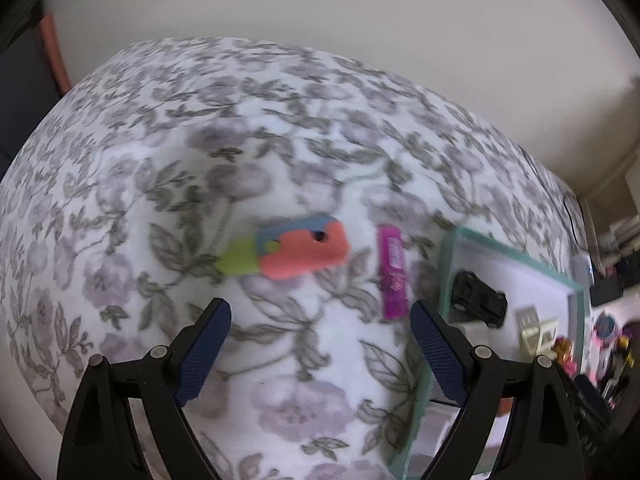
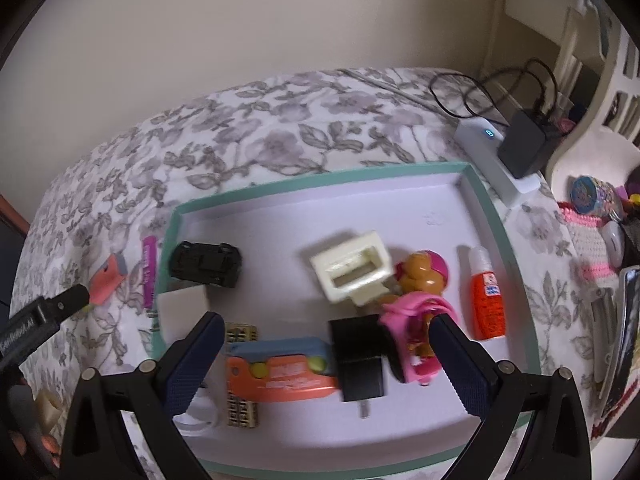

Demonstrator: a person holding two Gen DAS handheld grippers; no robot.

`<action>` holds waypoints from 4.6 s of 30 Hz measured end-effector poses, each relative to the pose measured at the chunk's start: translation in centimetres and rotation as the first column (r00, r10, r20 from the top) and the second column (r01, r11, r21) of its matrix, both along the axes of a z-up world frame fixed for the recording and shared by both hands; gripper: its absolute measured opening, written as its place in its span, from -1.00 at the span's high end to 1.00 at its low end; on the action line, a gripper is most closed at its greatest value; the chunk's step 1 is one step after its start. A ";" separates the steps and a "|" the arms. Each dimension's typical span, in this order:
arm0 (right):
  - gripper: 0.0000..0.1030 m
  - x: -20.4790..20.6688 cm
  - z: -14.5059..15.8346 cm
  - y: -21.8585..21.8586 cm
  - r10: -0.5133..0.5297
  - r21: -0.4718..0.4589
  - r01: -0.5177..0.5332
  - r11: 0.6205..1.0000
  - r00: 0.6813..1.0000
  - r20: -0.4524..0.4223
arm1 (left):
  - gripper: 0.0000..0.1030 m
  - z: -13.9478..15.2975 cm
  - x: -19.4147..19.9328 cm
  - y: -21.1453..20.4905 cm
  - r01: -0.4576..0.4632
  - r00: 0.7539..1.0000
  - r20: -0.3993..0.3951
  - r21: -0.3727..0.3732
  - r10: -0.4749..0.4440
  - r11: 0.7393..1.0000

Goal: Organize rigid objects
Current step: 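Move both grippers back over the pile of objects, then grasp the blue-pink-green knife toy with the left gripper while the right grasps the purple glue stick, then carry the knife toy and purple glue stick over the tray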

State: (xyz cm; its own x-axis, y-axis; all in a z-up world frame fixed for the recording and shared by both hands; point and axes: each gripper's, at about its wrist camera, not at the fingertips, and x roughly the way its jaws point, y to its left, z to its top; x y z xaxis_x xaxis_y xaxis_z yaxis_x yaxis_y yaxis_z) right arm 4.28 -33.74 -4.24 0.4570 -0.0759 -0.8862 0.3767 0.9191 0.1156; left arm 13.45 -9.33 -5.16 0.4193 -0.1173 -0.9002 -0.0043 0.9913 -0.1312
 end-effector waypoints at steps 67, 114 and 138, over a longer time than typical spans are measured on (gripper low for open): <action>-0.87 11.0 -1.5 7.9 0.202 0.054 -0.205 0.977 0.977 0.060 | -0.69 -5.4 6.9 -1.0 0.289 0.957 -0.061 0.092 -0.284 0.953; 0.41 13.0 -5.8 15.0 0.403 0.023 -0.402 0.915 0.914 -0.039 | -0.07 -5.4 7.4 7.9 -0.001 0.987 -0.158 0.011 0.003 1.000; 0.55 12.5 -6.2 17.5 0.459 -0.077 -0.465 0.882 0.884 -0.086 | -0.07 -5.6 7.4 5.9 0.065 0.987 -0.152 0.133 -0.044 0.989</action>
